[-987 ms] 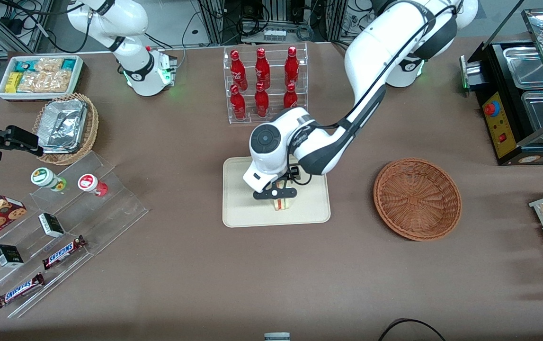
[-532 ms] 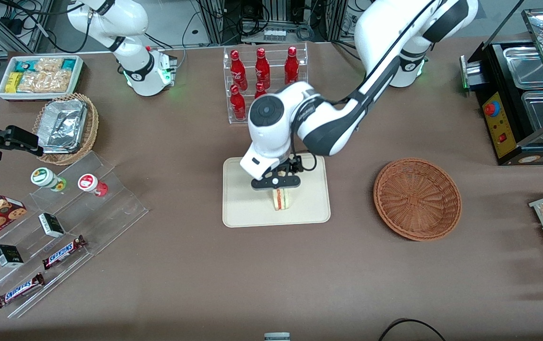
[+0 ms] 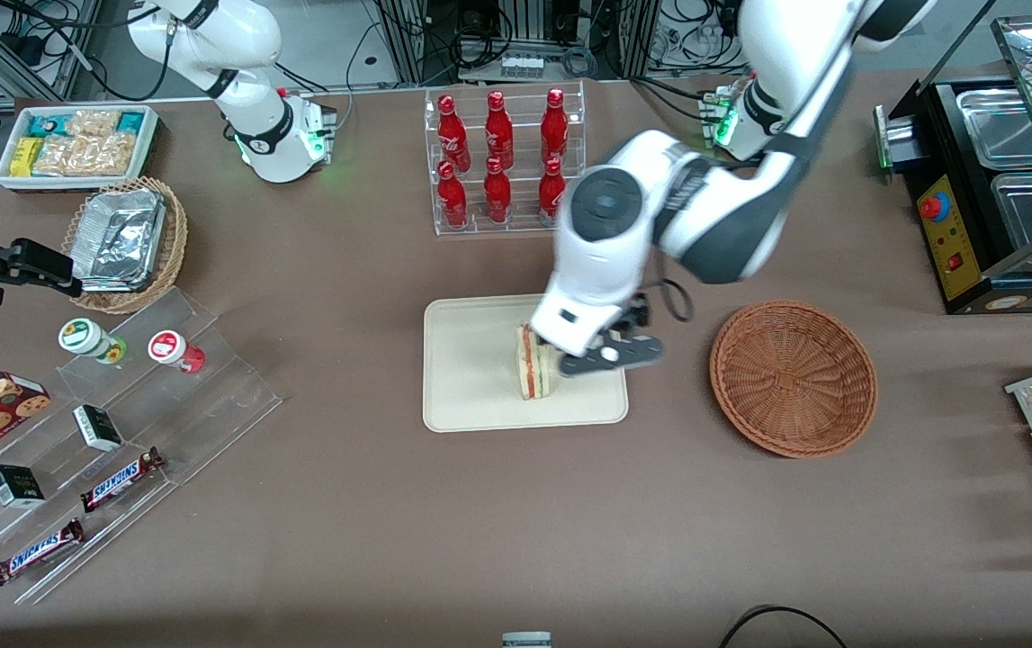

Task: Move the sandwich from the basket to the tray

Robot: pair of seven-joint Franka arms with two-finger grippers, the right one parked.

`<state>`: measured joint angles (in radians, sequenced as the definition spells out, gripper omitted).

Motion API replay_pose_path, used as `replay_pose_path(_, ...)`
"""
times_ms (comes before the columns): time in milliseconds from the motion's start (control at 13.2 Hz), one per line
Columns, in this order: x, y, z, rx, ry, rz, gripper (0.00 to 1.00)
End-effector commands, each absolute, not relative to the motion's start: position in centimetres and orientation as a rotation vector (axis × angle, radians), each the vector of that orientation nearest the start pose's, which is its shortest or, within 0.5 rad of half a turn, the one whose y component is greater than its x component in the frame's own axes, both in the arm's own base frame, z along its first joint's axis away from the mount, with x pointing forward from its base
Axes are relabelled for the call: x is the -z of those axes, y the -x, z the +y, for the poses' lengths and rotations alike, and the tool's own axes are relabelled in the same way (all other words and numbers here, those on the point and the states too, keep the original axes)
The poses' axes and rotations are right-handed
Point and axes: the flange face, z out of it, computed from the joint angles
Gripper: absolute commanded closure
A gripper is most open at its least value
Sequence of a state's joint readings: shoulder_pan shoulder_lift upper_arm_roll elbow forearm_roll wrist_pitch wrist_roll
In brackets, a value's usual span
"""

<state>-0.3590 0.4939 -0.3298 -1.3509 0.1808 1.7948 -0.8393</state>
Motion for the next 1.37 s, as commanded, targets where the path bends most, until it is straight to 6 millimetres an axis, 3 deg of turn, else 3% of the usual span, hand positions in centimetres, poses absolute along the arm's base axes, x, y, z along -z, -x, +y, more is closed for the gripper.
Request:
replay_pose_path(0, -46.8, -56.5, -35.0, -0.02, 3.092, -0.19, 0.0)
replay_pose_path(456, -50.9, -56.9, -24.6, -0.114, 3.067, -0.014, 0.0)
replay_pose_path(684, -52.7, -55.0, -20.1, -0.157, 3.114, 0.034, 0.0)
replay_pose_path(1063, -55.0, -52.0, -14.6, -0.194, 3.117, 0.194, 0.0)
replay_pose_path(1291, -56.4, -51.3, -12.0, -0.229, 3.112, 0.153, 0.0)
